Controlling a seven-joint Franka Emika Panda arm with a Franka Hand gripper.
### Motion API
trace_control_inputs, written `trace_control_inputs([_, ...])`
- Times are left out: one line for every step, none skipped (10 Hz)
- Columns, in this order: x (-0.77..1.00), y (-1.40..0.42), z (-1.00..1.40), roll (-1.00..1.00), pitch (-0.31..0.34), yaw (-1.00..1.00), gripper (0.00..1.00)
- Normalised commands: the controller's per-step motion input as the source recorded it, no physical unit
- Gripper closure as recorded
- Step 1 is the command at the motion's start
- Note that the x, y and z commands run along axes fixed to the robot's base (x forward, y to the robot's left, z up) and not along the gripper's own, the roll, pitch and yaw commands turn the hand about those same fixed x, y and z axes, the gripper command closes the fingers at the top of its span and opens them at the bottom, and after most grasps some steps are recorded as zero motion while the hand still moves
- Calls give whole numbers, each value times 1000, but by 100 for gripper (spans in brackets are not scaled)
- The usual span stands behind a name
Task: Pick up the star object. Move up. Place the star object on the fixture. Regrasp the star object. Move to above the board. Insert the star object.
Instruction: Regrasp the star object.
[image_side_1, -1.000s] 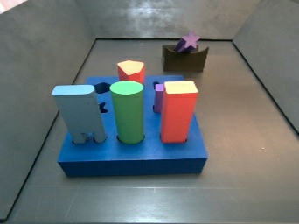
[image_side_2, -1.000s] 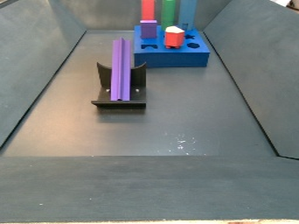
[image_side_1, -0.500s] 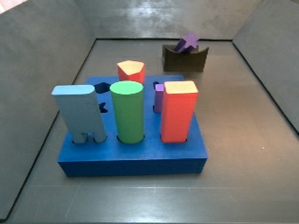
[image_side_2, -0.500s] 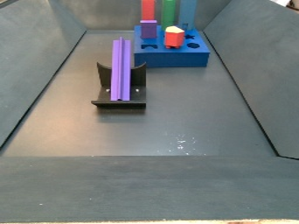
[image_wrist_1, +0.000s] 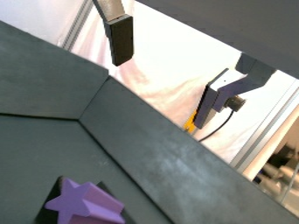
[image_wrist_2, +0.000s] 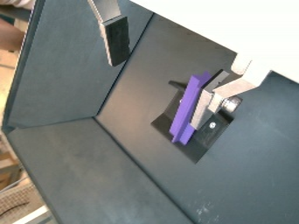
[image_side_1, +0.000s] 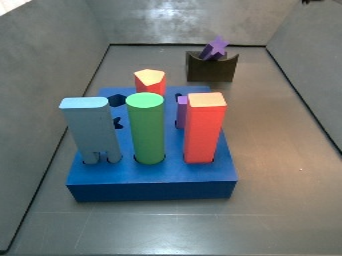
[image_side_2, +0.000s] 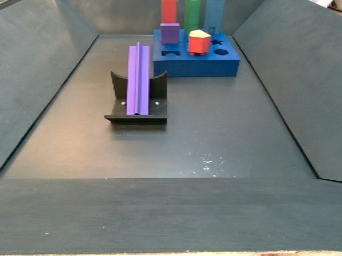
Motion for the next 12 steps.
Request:
trace_control_inputs([95,-39,1,312,133,200,0])
trace_control_inputs([83,-31,0,211,84,210,0])
trace_control_inputs([78,-39,-3,181,52,209,0])
trace_control_inputs([33,47,-1000,-1,139,98,0])
trace_control_inputs([36,46,-1000,-5,131,89,0])
trace_control_inputs([48,44,-1000,-14,87,116,0])
trace_control_inputs([55,41,-1000,-11,56,135,0])
trace_control_inputs([63,36,-1000,5,26,137,0])
trace_control_inputs([78,31,-1000,18,-4,129,0])
trace_control_inputs([87,27,-1000,32,-19,117,0])
trace_control_inputs([96,22,-1000,40,-30,107,0])
trace_control_inputs([116,17,-1000,66,-49,78,0])
